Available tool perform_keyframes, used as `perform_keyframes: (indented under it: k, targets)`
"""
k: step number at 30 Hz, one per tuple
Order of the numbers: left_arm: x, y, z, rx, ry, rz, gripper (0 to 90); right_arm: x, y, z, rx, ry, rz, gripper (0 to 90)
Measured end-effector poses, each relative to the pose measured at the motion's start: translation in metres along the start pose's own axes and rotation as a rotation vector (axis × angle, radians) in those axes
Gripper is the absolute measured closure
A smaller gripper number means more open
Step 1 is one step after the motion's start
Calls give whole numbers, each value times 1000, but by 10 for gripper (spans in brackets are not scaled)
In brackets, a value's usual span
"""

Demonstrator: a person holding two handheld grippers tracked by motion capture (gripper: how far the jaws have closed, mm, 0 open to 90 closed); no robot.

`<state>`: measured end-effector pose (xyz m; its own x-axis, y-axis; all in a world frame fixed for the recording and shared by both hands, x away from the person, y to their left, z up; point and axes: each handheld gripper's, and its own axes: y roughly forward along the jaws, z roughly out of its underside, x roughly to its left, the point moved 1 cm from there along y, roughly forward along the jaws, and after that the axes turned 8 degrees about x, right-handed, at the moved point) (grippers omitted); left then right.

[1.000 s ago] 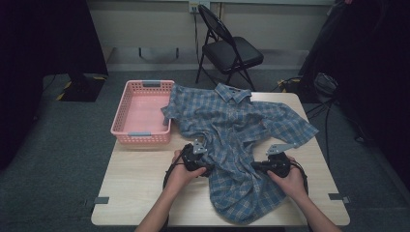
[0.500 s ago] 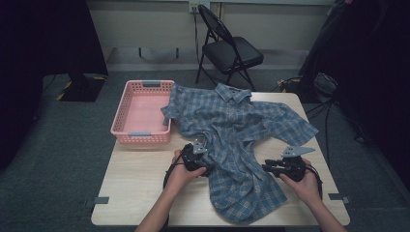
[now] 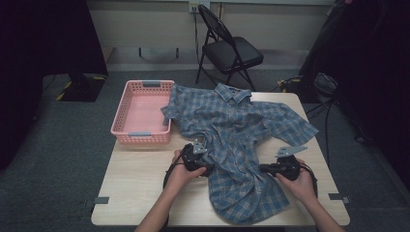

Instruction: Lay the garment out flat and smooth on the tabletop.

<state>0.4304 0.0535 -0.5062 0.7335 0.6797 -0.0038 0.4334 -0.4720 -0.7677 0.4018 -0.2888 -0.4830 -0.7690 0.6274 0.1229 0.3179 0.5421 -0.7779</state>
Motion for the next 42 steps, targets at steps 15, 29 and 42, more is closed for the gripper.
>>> perform_keyframes:
  k: [15,29,42]
  targets:
    - [0,0,0,0,-3,-1,151,-7,-34,5,-146,107,50,649]
    - [0,0,0,0,-3,-1,151,-14,-11,-2,-56,99,107,900]
    - [0,0,0,0,-4,-2,151,-12,-19,-22,-202,138,71,565]
